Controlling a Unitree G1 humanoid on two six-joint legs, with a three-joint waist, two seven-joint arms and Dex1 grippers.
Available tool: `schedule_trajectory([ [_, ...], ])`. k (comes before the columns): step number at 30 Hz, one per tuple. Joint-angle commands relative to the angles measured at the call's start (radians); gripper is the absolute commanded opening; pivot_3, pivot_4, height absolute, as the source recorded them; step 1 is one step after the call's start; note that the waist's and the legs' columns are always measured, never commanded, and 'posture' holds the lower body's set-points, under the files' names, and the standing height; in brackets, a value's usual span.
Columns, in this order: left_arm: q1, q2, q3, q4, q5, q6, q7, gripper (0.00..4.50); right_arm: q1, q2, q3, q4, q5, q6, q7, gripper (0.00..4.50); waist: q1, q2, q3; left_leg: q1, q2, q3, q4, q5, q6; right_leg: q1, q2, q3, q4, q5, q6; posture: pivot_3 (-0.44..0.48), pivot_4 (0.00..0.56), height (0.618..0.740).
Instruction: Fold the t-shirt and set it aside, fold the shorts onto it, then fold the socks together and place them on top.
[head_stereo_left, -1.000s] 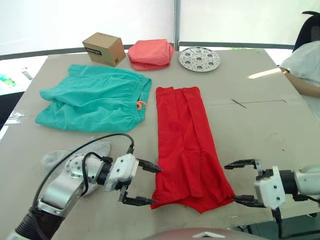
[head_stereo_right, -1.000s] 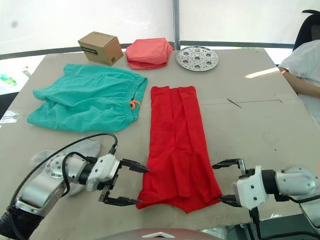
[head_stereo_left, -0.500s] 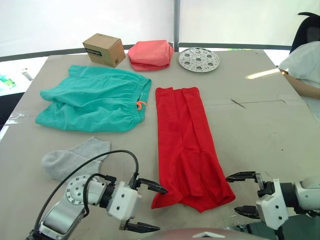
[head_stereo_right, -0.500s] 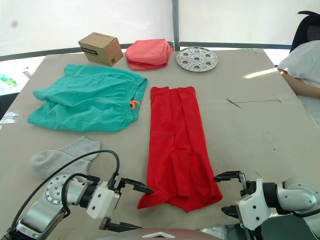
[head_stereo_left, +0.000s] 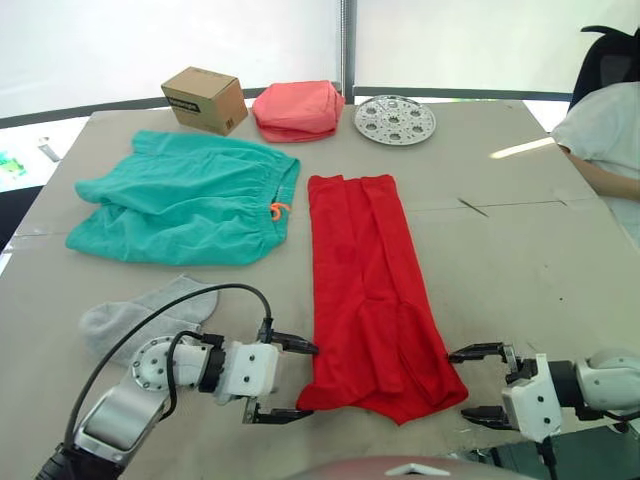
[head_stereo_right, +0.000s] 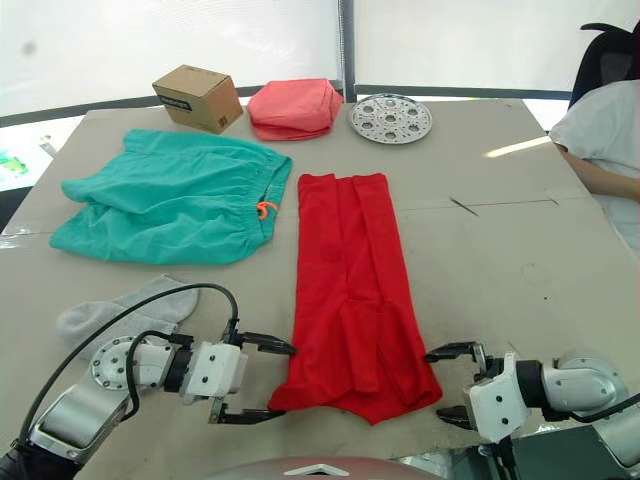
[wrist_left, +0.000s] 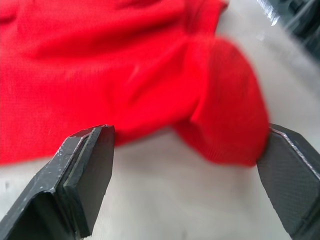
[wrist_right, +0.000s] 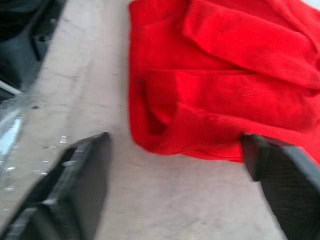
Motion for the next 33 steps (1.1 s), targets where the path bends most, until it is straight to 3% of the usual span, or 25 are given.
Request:
schedule_trajectory([
  [1,-0.002,-0.018,-0.031,0.057,0.043,-0.086,0.001,3.98,-0.006,0.012,0.026,0.025,-0.02,0.015,-0.018,2.29,0.0,-0.001,-0.001,0.001,0.0,0.0,0.0,0.0,0.0,0.0,0.0,0.0,0.0,0.0,0.0,0.0,0.15,0.74],
  [3,0.005,-0.028,-0.048,0.066,0.053,-0.107,0.007,3.31,-0.011,0.015,0.031,0.029,-0.019,0.019,-0.023,1.33,0.0,0.0,-0.002,0.002,0.001,0.001,0.0,0.0,0.0,0.0,0.0,0.001,0.001,0.0,0.0,0.0,0.15,0.74],
  [6,0.024,-0.047,-0.068,0.026,0.057,-0.084,0.036,1.76,-0.017,0.021,0.029,0.016,0.0,0.054,-0.034,0.0,0.002,0.003,-0.003,0.002,0.001,0.002,0.002,0.0,0.0,0.001,-0.002,0.001,0.002,0.0,0.0,0.0,0.15,0.74],
  [9,0.047,-0.055,-0.082,-0.035,0.042,-0.038,0.053,0.28,-0.008,0.015,0.016,-0.011,0.043,0.104,-0.028,0.0,0.003,0.003,-0.004,0.001,0.001,0.002,0.006,0.0,0.0,0.001,-0.002,0.001,0.003,0.0,0.0,0.0,0.15,0.74],
  [10,0.055,-0.055,-0.078,-0.063,0.026,-0.011,0.06,0.05,0.001,0.009,0.009,-0.03,0.074,0.135,-0.021,0.0,0.003,0.003,-0.004,0.0,0.001,0.002,0.006,0.0,0.0,0.001,-0.002,0.001,0.004,0.0,0.0,0.0,0.15,0.74],
  [17,0.157,0.036,0.013,-0.328,-0.218,0.336,0.073,0.05,0.08,-0.085,-0.095,-0.231,0.385,0.548,0.012,0.0,0.003,0.005,-0.002,-0.001,0.002,0.001,0.006,-0.001,0.001,0.0,-0.001,0.0,0.004,0.0,0.0,0.0,0.15,0.74],
  [21,0.234,0.098,0.124,-0.433,-0.493,0.597,0.116,0.05,0.123,-0.173,-0.205,-0.341,0.557,0.78,0.04,0.0,0.002,0.007,-0.001,-0.001,0.003,0.001,0.006,-0.001,0.001,0.0,-0.001,0.0,0.003,0.0,0.0,0.0,0.15,0.74],
  [23,0.254,0.115,0.164,-0.436,-0.576,0.667,0.114,0.05,0.135,-0.199,-0.25,-0.372,0.608,0.848,0.056,0.0,0.004,0.007,0.0,-0.001,0.002,0.0,0.006,-0.001,0.001,0.0,-0.002,0.0,0.003,0.0,0.0,0.0,0.15,0.74],
  [25,0.281,0.149,0.225,-0.389,-0.743,0.798,0.082,0.05,0.12,-0.259,-0.312,-0.405,0.71,0.963,0.095,0.0,0.003,0.007,0.001,-0.001,0.002,0.0,0.006,-0.001,0.001,0.0,-0.002,-0.001,0.003,0.0,0.0,0.0,0.15,0.74],
  [29,0.258,0.172,0.288,-0.22,-0.875,0.936,-0.001,0.05,-0.025,-0.349,-0.311,-0.403,0.868,1.172,0.112,0.0,0.001,0.008,0.003,-0.001,0.002,0.0,0.007,-0.001,0.001,0.0,-0.001,-0.001,0.003,0.0,0.0,0.0,0.15,0.74],
  [33,0.17,0.198,0.32,-0.042,-0.908,1.037,-0.082,0.05,-0.369,-0.33,-0.137,-0.295,0.905,1.354,0.115,0.0,0.0,0.01,0.007,-0.002,0.002,0.0,0.007,-0.002,-0.001,-0.001,-0.001,-0.002,0.003,0.0,0.0,0.0,0.15,0.74],
])
